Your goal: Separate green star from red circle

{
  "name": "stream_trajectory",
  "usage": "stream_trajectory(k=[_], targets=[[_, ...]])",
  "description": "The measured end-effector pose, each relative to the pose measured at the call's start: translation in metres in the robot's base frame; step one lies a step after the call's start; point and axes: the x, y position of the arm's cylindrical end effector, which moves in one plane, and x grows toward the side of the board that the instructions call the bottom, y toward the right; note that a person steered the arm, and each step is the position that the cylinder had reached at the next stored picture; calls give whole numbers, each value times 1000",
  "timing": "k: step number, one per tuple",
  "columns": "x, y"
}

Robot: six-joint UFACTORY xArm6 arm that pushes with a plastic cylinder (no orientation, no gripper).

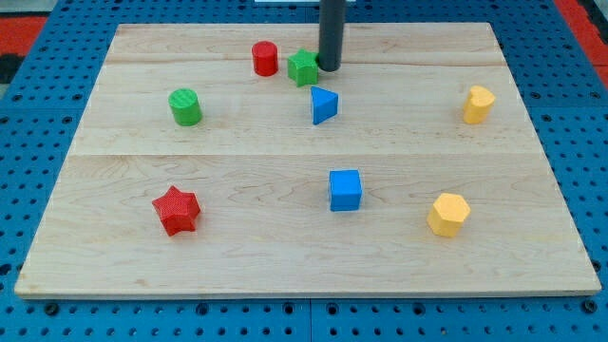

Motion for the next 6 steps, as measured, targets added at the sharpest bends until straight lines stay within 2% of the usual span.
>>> stream_trajectory(k=[1,3,4,6], targets=[[12,-51],[1,-30],[-25,-32],[33,-77]])
